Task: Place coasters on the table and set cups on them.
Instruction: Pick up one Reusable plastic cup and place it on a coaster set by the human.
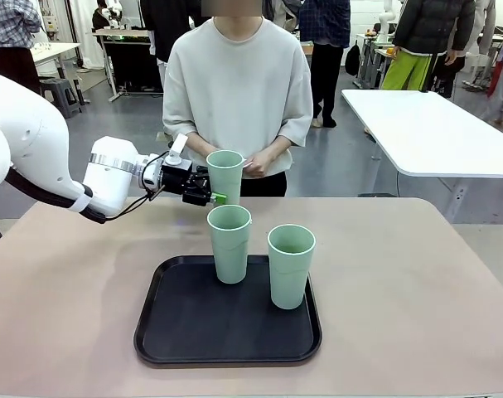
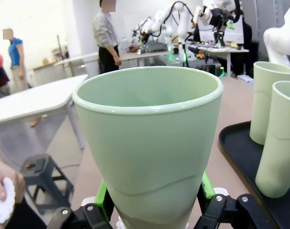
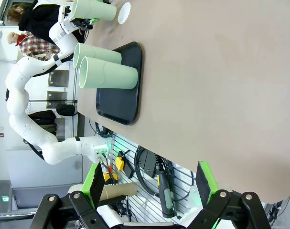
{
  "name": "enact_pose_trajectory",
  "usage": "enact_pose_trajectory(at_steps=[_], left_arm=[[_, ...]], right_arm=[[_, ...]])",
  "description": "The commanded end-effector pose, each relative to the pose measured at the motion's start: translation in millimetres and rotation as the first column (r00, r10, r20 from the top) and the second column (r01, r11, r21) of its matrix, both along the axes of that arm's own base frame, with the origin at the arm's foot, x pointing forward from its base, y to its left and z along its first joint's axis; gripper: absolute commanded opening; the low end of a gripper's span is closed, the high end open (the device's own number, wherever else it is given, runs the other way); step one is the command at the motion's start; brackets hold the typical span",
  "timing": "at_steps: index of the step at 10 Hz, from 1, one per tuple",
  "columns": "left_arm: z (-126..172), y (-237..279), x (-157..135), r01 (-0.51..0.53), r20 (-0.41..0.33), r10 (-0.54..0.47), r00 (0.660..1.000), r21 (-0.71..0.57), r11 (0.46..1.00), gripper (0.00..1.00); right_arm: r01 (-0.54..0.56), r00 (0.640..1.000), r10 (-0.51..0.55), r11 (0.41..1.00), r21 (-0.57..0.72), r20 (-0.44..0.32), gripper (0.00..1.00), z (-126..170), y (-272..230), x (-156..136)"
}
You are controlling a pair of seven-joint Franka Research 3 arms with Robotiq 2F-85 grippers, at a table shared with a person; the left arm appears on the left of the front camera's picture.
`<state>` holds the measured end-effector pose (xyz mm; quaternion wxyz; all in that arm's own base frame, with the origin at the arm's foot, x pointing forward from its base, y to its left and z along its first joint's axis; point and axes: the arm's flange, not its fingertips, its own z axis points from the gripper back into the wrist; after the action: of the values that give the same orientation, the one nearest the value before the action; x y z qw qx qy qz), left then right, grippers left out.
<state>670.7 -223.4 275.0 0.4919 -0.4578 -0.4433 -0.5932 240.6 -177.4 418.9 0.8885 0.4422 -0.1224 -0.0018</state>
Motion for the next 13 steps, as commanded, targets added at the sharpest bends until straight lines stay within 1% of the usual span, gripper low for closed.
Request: enact_pose_trajectory(at_steps=[1,3,5,7,9,13], left_arm=[[-5,-12,12,0.009,0.039,-0.01,0.999,0.02,1.0,0.84],[-10,-20,17,0.012,0.038,-0.013,0.999,0.039,0.999,0.84],[-17,-24,18,0.007,0.012,-0.008,1.0,0.043,0.999,0.84],[-19,-27,21,0.005,0.004,-0.006,1.0,0.042,0.999,0.84],[-23,-28,28,-0.003,-0.027,0.003,1.0,0.023,1.0,0.84],[-25,-30,28,0.006,-0.056,-0.004,0.998,0.03,1.0,0.84]], right_arm=[[0.002,1.0,-0.002,1.0,0.019,0.011,1.0,-1,-1,1],[0.002,1.0,-0.002,1.0,0.019,0.011,1.0,-1,-1,1],[0.002,1.0,-0.002,1.0,0.019,0.011,1.0,-1,-1,1],[0.002,1.0,-0.002,1.0,0.019,0.011,1.0,-1,-1,1],[0.002,1.0,-0.002,1.0,0.019,0.011,1.0,-1,-1,1],[0.002,1.0,-0.002,1.0,0.019,0.011,1.0,-1,-1,1]])
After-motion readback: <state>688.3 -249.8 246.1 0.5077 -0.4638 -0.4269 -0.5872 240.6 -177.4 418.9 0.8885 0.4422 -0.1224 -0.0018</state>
